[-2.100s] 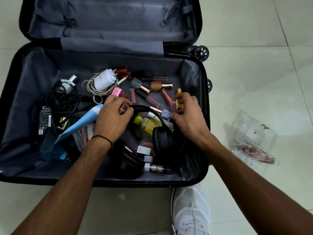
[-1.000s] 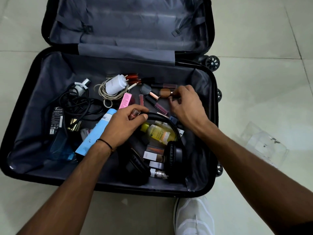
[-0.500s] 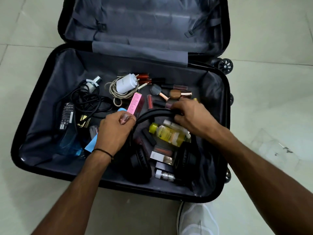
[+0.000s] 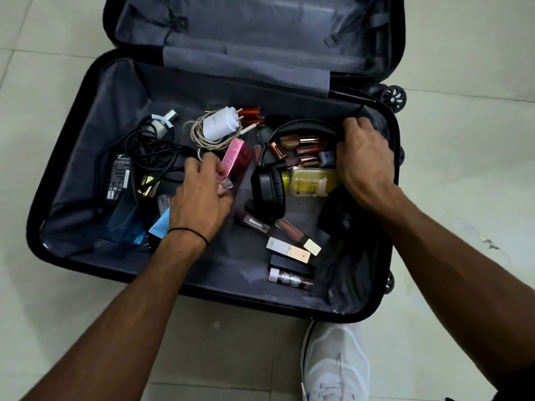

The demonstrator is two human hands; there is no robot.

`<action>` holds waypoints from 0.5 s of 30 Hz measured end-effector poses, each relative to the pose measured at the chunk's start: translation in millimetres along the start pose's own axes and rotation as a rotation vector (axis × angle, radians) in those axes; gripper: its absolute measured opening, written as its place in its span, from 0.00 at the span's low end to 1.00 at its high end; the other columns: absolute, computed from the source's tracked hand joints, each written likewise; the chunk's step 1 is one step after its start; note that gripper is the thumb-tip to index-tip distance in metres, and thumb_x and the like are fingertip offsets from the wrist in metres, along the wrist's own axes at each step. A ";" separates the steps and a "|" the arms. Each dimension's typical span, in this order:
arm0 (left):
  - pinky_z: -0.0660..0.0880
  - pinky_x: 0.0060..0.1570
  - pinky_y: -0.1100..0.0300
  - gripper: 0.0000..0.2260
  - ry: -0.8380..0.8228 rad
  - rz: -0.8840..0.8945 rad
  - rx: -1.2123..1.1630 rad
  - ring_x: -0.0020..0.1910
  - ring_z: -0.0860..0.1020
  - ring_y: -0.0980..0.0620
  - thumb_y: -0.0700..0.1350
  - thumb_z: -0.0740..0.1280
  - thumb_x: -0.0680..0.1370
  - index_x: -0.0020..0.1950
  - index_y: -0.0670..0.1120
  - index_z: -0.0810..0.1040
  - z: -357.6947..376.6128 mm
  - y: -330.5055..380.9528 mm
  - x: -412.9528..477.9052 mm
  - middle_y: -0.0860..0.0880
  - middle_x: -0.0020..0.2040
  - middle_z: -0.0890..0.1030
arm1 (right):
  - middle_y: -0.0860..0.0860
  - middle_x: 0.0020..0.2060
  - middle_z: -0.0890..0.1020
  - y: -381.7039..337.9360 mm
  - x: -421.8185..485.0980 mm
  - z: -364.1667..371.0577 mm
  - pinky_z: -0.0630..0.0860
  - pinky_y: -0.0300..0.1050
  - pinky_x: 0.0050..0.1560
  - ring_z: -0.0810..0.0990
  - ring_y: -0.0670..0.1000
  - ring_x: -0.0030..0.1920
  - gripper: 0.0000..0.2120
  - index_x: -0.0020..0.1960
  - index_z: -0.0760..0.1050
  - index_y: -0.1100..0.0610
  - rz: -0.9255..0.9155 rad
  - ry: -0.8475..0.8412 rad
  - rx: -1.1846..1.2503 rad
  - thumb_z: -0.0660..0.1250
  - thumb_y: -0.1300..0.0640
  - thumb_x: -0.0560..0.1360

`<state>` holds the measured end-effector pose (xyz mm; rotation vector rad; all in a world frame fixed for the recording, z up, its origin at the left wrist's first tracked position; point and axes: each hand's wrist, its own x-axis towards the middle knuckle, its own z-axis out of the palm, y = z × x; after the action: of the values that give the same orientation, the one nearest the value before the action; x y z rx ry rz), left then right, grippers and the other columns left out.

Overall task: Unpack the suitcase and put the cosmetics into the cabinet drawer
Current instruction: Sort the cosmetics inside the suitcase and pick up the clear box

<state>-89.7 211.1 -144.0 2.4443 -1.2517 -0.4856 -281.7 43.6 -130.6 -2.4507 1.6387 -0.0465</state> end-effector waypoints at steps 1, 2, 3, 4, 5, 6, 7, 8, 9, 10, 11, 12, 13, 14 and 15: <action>0.69 0.41 0.51 0.14 0.023 -0.003 -0.016 0.45 0.76 0.39 0.43 0.69 0.73 0.56 0.48 0.71 -0.6 -3.3 -0.9 0.46 0.54 0.70 | 0.62 0.62 0.73 0.1 -0.7 0.2 0.72 0.57 0.50 0.73 0.65 0.61 0.14 0.63 0.70 0.63 -0.007 0.014 0.027 0.63 0.60 0.79; 0.68 0.42 0.52 0.14 0.038 0.002 -0.037 0.46 0.76 0.40 0.43 0.70 0.73 0.56 0.47 0.71 -0.6 -6.6 -1.8 0.46 0.54 0.71 | 0.61 0.62 0.73 -0.1 -3.3 -0.7 0.72 0.57 0.53 0.72 0.64 0.62 0.14 0.64 0.71 0.63 -0.026 0.042 0.053 0.63 0.60 0.79; 0.68 0.42 0.52 0.14 0.046 0.011 -0.053 0.47 0.76 0.42 0.42 0.70 0.73 0.56 0.47 0.72 -0.6 -9.0 -3.0 0.47 0.54 0.71 | 0.61 0.61 0.73 -1.3 -7.2 -1.2 0.72 0.56 0.56 0.71 0.63 0.61 0.14 0.64 0.72 0.63 -0.057 0.081 0.083 0.63 0.60 0.79; 0.69 0.43 0.53 0.14 0.051 0.020 -0.063 0.47 0.76 0.43 0.42 0.71 0.73 0.56 0.48 0.72 0.0 -11.3 -4.2 0.47 0.54 0.71 | 0.60 0.60 0.74 -3.6 -13.5 -2.4 0.71 0.53 0.56 0.72 0.61 0.60 0.14 0.63 0.73 0.62 -0.095 0.118 0.126 0.63 0.60 0.79; 0.68 0.43 0.53 0.13 0.056 0.030 -0.067 0.47 0.76 0.44 0.42 0.71 0.73 0.56 0.48 0.73 1.1 -13.1 -5.0 0.47 0.54 0.72 | 0.58 0.57 0.75 -7.5 -21.5 -4.7 0.70 0.48 0.55 0.73 0.58 0.57 0.12 0.60 0.75 0.61 -0.129 0.136 0.192 0.64 0.60 0.78; 0.67 0.43 0.54 0.13 0.056 0.043 -0.077 0.47 0.76 0.46 0.41 0.70 0.74 0.57 0.47 0.73 2.6 -14.9 -6.9 0.47 0.54 0.72 | 0.55 0.53 0.77 -13.1 -32.2 -7.4 0.70 0.43 0.52 0.75 0.54 0.53 0.09 0.57 0.77 0.60 -0.146 0.106 0.286 0.65 0.60 0.78; 0.67 0.43 0.55 0.13 0.058 0.069 -0.102 0.47 0.75 0.47 0.40 0.69 0.74 0.58 0.47 0.74 4.4 -16.9 -8.3 0.47 0.54 0.72 | 0.51 0.48 0.79 -18.8 -43.5 -10.4 0.71 0.40 0.48 0.77 0.51 0.48 0.06 0.53 0.79 0.57 -0.142 0.028 0.397 0.66 0.60 0.77; 0.70 0.43 0.54 0.14 0.060 0.108 -0.141 0.47 0.75 0.47 0.38 0.68 0.74 0.58 0.46 0.75 6.0 -18.2 -9.6 0.47 0.54 0.72 | 0.48 0.44 0.81 -24.0 -54.7 -13.6 0.73 0.38 0.45 0.79 0.47 0.43 0.05 0.50 0.80 0.56 -0.114 -0.086 0.496 0.67 0.60 0.77; 0.73 0.43 0.51 0.14 0.057 0.144 -0.186 0.47 0.75 0.47 0.37 0.67 0.74 0.58 0.46 0.75 8.2 -19.7 -11.6 0.47 0.53 0.73 | 0.47 0.40 0.82 -28.1 -65.4 -13.9 0.75 0.37 0.42 0.80 0.45 0.39 0.05 0.47 0.81 0.55 -0.078 -0.207 0.561 0.67 0.61 0.76; 0.75 0.44 0.48 0.14 0.048 0.170 -0.220 0.46 0.76 0.47 0.37 0.66 0.73 0.58 0.47 0.76 10.1 -20.1 -14.6 0.48 0.52 0.73 | 0.47 0.37 0.83 -30.8 -75.1 -12.2 0.77 0.39 0.41 0.80 0.45 0.37 0.05 0.46 0.82 0.55 -0.052 -0.315 0.582 0.67 0.61 0.76; 0.76 0.45 0.47 0.14 0.031 0.187 -0.240 0.45 0.75 0.47 0.37 0.66 0.73 0.57 0.48 0.76 12.8 -20.1 -18.1 0.50 0.50 0.73 | 0.48 0.37 0.84 -31.7 -83.4 -8.1 0.79 0.41 0.41 0.81 0.45 0.36 0.05 0.46 0.82 0.55 -0.038 -0.402 0.564 0.67 0.61 0.76; 0.76 0.46 0.47 0.13 0.010 0.200 -0.246 0.45 0.75 0.48 0.37 0.67 0.73 0.56 0.48 0.77 15.4 -19.2 -21.6 0.51 0.49 0.74 | 0.49 0.37 0.84 -31.1 -90.4 -2.2 0.80 0.44 0.42 0.82 0.46 0.37 0.05 0.47 0.82 0.54 -0.029 -0.462 0.524 0.67 0.60 0.77; 0.76 0.47 0.48 0.11 -0.008 0.213 -0.243 0.45 0.76 0.49 0.38 0.68 0.73 0.54 0.48 0.77 17.7 -18.1 -24.4 0.51 0.48 0.76 | 0.49 0.38 0.85 -31.2 -96.1 3.7 0.81 0.46 0.42 0.83 0.48 0.38 0.05 0.47 0.82 0.53 -0.025 -0.492 0.477 0.67 0.59 0.78; 0.76 0.47 0.49 0.10 -0.021 0.225 -0.232 0.45 0.76 0.48 0.38 0.69 0.73 0.52 0.48 0.78 19.5 -17.3 -26.3 0.50 0.47 0.77 | 0.51 0.40 0.85 -31.4 -100.8 8.9 0.80 0.47 0.43 0.84 0.50 0.39 0.05 0.48 0.81 0.53 -0.029 -0.497 0.431 0.66 0.58 0.78; 0.76 0.47 0.49 0.09 -0.020 0.226 -0.219 0.46 0.77 0.47 0.39 0.69 0.73 0.51 0.48 0.78 20.7 -17.3 -26.8 0.49 0.47 0.79 | 0.52 0.42 0.85 -31.6 -103.4 14.0 0.80 0.48 0.44 0.84 0.53 0.42 0.05 0.49 0.80 0.53 -0.040 -0.486 0.386 0.65 0.58 0.79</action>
<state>-101.6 239.6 -166.4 2.0928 -1.3838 -0.5529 -291.1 152.3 -130.4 -2.0009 1.2368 0.1935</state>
